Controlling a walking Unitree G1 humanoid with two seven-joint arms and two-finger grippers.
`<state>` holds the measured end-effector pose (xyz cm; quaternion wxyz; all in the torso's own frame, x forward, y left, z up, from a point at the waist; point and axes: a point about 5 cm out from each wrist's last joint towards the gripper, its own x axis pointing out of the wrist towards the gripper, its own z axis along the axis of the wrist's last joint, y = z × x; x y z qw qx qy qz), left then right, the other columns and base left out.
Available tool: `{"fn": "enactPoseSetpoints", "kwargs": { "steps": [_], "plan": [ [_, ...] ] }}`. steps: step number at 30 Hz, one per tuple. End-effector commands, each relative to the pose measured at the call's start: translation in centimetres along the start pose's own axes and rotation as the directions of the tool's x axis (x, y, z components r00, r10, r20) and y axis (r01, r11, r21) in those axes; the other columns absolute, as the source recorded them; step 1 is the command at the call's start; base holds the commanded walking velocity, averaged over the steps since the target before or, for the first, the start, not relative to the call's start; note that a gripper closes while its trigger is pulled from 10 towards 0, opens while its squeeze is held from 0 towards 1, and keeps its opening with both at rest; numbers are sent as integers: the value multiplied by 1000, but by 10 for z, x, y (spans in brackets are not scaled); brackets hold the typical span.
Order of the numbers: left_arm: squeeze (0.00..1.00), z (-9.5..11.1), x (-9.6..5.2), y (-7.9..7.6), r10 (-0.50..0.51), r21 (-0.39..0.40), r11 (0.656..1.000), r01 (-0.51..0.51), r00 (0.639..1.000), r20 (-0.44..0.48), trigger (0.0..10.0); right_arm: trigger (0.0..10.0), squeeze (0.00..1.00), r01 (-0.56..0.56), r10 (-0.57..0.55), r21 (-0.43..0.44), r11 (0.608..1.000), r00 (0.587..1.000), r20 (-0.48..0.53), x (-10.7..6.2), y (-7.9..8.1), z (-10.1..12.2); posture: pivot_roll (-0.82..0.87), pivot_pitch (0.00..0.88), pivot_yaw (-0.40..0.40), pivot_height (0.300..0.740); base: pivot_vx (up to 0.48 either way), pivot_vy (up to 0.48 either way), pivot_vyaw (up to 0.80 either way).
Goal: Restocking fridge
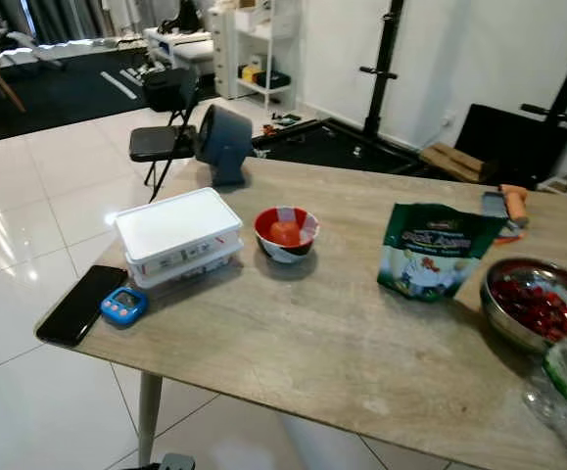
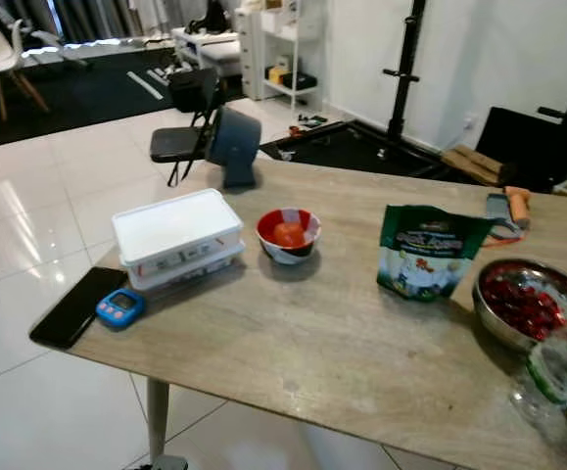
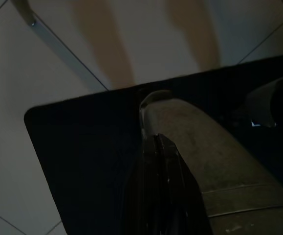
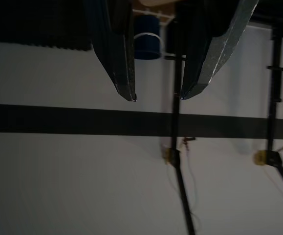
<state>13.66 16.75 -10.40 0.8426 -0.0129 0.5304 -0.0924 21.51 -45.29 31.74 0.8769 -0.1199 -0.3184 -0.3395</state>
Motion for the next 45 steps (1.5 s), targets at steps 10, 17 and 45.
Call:
{"fn": "enactPoseSetpoints", "kwargs": {
  "steps": [10,17,45],
  "plan": [
    [0,-6,-1,1,7,-15,1000,-7,1000,-20,10000,10000,1000,-674,637,162,721,736,231,1,95,51,-69,0,-11,740,0,0,0],
    [0,-9,-1,-1,8,-25,1000,-8,1000,-23,10000,10000,1000,-834,760,125,537,543,357,-5,114,87,-62,0,-19,740,0,0,0],
    [0,-10,1,-8,1,-37,999,-2,1000,-23,10000,10000,1000,-996,988,-70,-56,-46,-145,-66,206,49,-53,0,-56,740,0,0,0]
  ]
}}
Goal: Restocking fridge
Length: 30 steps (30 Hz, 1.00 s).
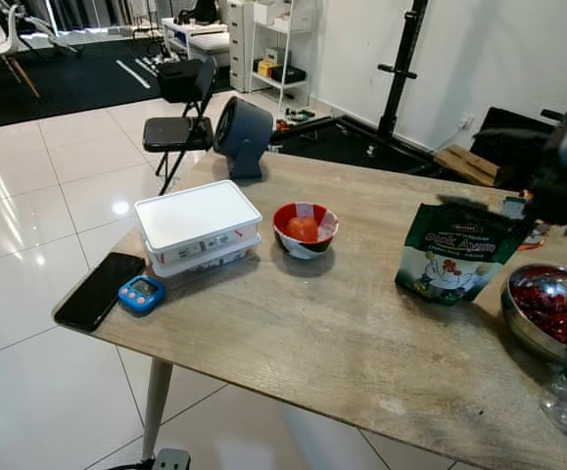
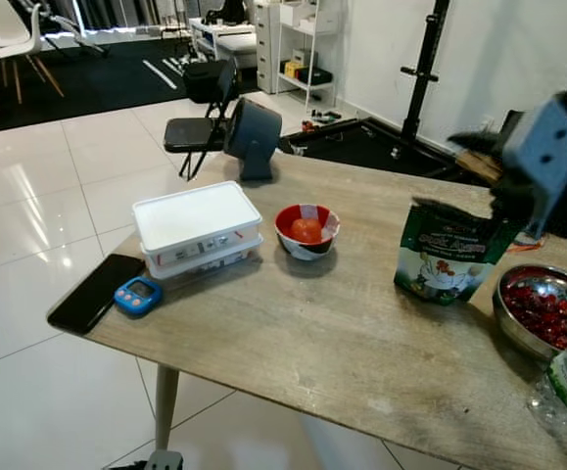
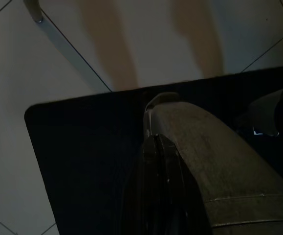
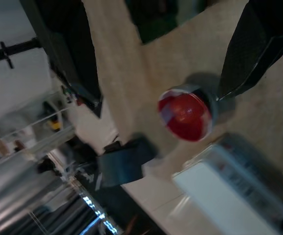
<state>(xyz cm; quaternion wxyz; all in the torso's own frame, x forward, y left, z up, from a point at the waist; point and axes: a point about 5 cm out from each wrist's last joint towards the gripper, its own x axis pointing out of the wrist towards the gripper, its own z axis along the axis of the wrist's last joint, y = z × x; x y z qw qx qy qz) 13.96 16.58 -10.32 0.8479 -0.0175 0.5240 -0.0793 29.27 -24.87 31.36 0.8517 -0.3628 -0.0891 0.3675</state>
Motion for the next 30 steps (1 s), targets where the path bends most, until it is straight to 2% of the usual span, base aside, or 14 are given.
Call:
{"fn": "enactPoseSetpoints", "kwargs": {
  "steps": [1,3,4,5,6,8,9,11,18,23,25,26,29,30],
  "plan": [
    [0,-13,0,-7,-17,-18,1000,17,999,-40,10000,10000,1000,-24,24,-23,999,999,-23,8,3,1,-52,0,-58,740,0,0,0],
    [0,-12,0,-7,-18,-19,1000,17,999,-39,10000,10000,1000,-31,30,-25,999,999,-31,21,6,0,-54,0,-59,740,0,0,0],
    [0,-12,0,-7,-17,-17,1000,17,999,-39,10000,10000,914,-74,74,-12,997,997,-23,34,15,0,-52,0,-60,740,0,0,0],
    [0,-12,0,-7,-17,-17,1000,17,999,-39,10000,10000,914,-74,74,-12,997,997,-23,34,15,0,-52,0,-60,740,0,0,0],
    [0,-12,0,-7,-17,-17,1000,16,999,-39,10000,10000,639,-96,95,-8,995,995,-20,37,20,0,-52,0,-60,740,0,0,0],
    [0,-12,0,-7,-16,-18,1000,16,999,-38,10000,10000,345,-115,115,-2,993,993,-20,42,25,-2,-47,0,-62,740,0,0,0],
    [0,-12,0,-7,-15,-19,1000,15,999,-37,10000,10000,86,-111,111,4,994,994,-24,43,25,-3,-47,0,-62,740,0,0,0],
    [0,-12,0,-7,-15,-21,1000,14,999,-36,10000,10000,0,-90,90,13,996,996,-27,44,23,-3,-44,0,-62,740,0,0,0],
    [0,-17,-1,-6,-11,-31,999,10,999,-47,10000,10000,0,18,-31,157,987,996,84,0,0,-4,-44,0,-58,740,0,0,0],
    [0,-18,-2,-6,-11,-30,999,10,999,-49,10000,10000,0,75,-101,197,977,987,122,-17,-7,-6,-48,0,-54,740,0,0,0],
    [0,-19,-2,-5,-11,-27,1000,9,999,-51,10000,10000,0,186,-226,257,948,965,134,-40,-17,-17,-55,0,-50,740,0,0,0],
    [0,-19,-2,-5,-11,-27,1000,9,999,-51,10000,10000,0,186,-226,257,948,965,134,-40,-17,-17,-55,0,-50,740,0,0,0],
    [0,-17,-2,-4,-14,-17,1000,13,999,-49,10000,10000,0,415,-490,403,816,866,99,-86,-25,-47,-71,0,-35,740,0,0,0],
    [0,-17,-2,-4,-14,-17,1000,13,999,-49,10000,10000,0,415,-490,403,816,866,99,-86,-25,-47,-71,0,-35,740,0,0,0]
  ]
}}
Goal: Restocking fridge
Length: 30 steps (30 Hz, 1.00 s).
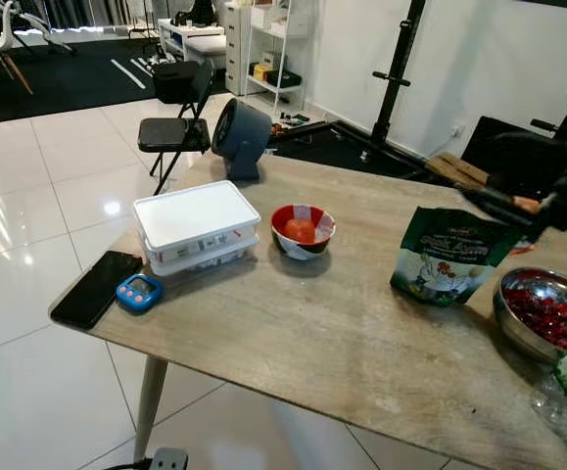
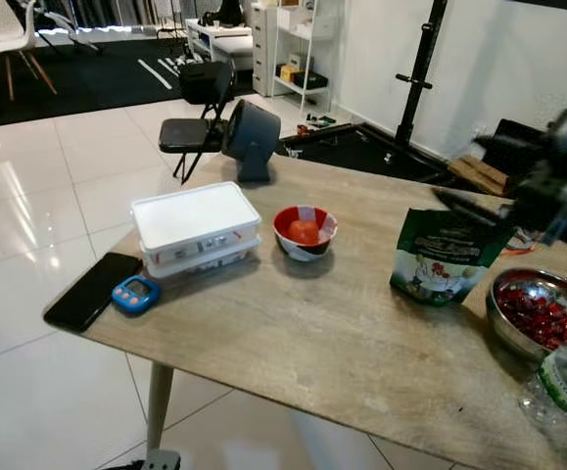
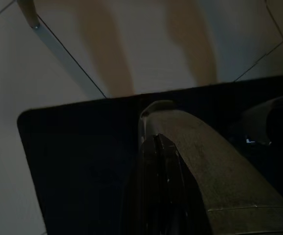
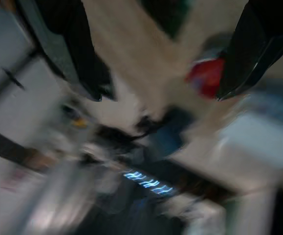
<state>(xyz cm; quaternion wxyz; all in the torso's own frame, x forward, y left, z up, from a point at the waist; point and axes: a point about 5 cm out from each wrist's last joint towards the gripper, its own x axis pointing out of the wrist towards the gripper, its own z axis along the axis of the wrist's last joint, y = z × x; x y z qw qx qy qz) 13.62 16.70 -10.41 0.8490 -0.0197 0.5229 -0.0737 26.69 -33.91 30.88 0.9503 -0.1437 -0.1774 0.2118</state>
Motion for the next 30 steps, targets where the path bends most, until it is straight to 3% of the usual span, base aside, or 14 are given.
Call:
{"fn": "enactPoseSetpoints", "kwargs": {
  "steps": [1,5,8,12,13,20,23,30],
  "plan": [
    [0,-13,-1,-5,-23,-2,1000,23,998,-53,10000,10000,0,120,-124,85,989,992,40,-27,-12,-9,-84,0,-25,740,0,0,0],
    [0,-13,-1,-5,-28,10,1000,28,998,-57,10000,10000,0,176,-180,123,977,983,24,-45,-15,-17,-92,0,-19,740,0,0,0],
    [0,-14,-1,-4,-31,24,999,33,997,-64,10000,10000,0,282,-284,183,942,959,-13,-81,-19,-33,-105,0,-6,740,0,0,0],
    [0,-14,-1,-3,-31,27,999,33,997,-64,10000,10000,0,302,-304,199,932,952,-20,-89,-19,-36,-107,0,0,740,0,0,0],
    [0,-13,-1,-2,-31,31,999,33,997,-64,10000,10000,0,304,-305,214,929,952,-27,-101,-16,-38,-108,0,2,740,0,0,0],
    [0,-11,-1,-1,-30,38,999,32,998,-63,10000,10000,0,232,-221,243,942,973,-72,-116,-3,-43,-108,0,2,740,0,0,0],
    [0,-11,-1,0,-31,41,999,34,997,-64,10000,10000,0,143,-121,286,947,988,-94,-116,14,-44,-113,0,7,740,0,0,0],
    [0,-11,-1,-4,-38,39,998,41,997,-64,10000,10000,0,146,-108,280,949,983,-147,-113,17,-51,-119,0,0,740,0,0,0]
  ]
}}
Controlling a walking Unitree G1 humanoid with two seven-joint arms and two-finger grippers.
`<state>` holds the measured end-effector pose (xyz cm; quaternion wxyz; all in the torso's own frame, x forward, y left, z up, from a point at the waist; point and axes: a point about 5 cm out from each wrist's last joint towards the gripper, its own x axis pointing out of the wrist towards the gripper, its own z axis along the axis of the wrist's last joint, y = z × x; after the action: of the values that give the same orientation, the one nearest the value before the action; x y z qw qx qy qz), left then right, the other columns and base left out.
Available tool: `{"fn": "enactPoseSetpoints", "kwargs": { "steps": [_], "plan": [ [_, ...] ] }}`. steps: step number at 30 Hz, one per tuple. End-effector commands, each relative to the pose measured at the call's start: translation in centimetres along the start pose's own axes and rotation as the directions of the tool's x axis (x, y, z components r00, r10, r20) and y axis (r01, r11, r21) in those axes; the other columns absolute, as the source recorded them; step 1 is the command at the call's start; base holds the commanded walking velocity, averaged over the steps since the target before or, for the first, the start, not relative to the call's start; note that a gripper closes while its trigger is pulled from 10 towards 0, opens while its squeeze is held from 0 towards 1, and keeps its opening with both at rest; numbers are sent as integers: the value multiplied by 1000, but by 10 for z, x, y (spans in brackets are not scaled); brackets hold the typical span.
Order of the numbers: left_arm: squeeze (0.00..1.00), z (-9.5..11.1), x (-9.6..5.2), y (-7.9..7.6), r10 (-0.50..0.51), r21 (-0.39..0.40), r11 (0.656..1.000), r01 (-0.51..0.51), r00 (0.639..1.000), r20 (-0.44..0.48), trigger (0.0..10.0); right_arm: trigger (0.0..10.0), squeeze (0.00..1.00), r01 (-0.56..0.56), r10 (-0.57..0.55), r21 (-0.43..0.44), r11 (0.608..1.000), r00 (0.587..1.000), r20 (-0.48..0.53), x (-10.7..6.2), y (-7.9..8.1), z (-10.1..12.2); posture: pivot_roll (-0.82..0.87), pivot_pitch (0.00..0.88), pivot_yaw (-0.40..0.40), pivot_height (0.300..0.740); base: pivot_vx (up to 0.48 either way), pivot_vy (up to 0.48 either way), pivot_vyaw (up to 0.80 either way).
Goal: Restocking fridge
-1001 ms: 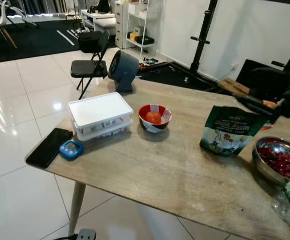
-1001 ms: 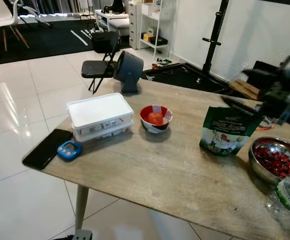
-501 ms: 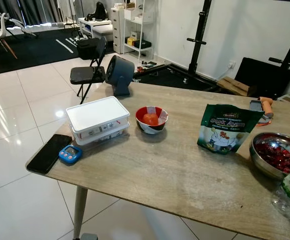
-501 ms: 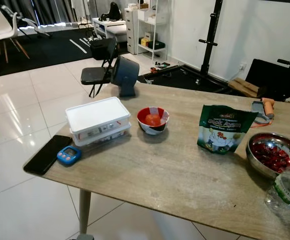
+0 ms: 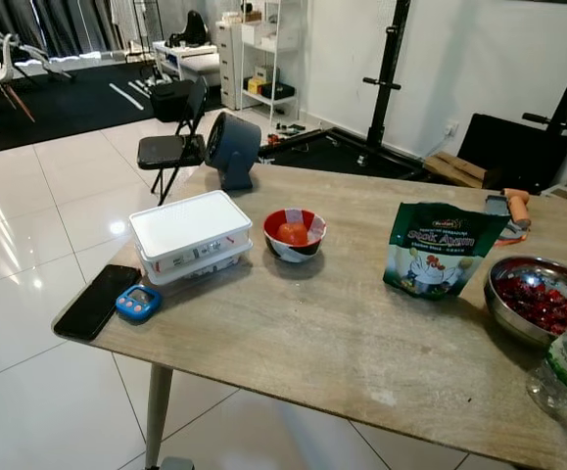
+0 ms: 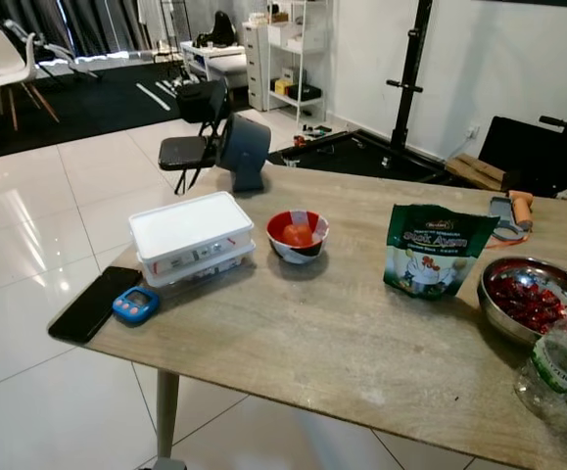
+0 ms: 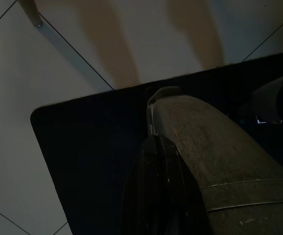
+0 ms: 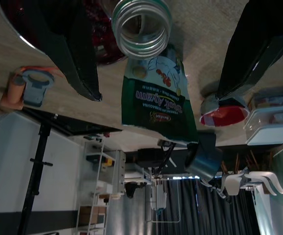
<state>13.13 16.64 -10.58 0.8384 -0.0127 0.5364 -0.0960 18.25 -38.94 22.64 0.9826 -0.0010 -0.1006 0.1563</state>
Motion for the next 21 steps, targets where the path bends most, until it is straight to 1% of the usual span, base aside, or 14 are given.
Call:
{"fn": "enactPoseSetpoints", "kwargs": {
  "steps": [1,5,6,8,15,21],
  "plan": [
    [0,-5,0,-3,-9,7,1000,9,1000,-27,10000,10000,0,-17,16,-2,1000,1000,-24,5,3,-1,-119,0,0,740,0,0,0],
    [0,-6,0,-4,-11,3,1000,11,1000,-27,10000,10000,0,-4,2,-28,1000,998,-62,11,3,-4,-118,0,-5,740,0,0,0],
    [0,-7,0,-4,-11,3,1000,11,1000,-29,10000,10000,0,20,-22,-36,999,997,-68,14,0,-6,-120,0,-4,740,0,0,0],
    [0,-7,0,-4,-11,3,1000,11,999,-30,10000,10000,0,22,-25,-36,999,997,-69,15,-1,-7,-119,0,-5,740,0,0,0],
    [0,-7,0,-4,-11,3,1000,11,999,-30,10000,10000,0,-2,-1,-33,999,997,-72,20,4,-8,-116,0,-6,740,0,0,0],
    [0,-7,0,-4,-11,6,1000,12,999,-29,10000,10000,0,0,-2,-33,999,997,-78,24,4,-11,-119,0,-5,740,0,0,0]
  ]
}}
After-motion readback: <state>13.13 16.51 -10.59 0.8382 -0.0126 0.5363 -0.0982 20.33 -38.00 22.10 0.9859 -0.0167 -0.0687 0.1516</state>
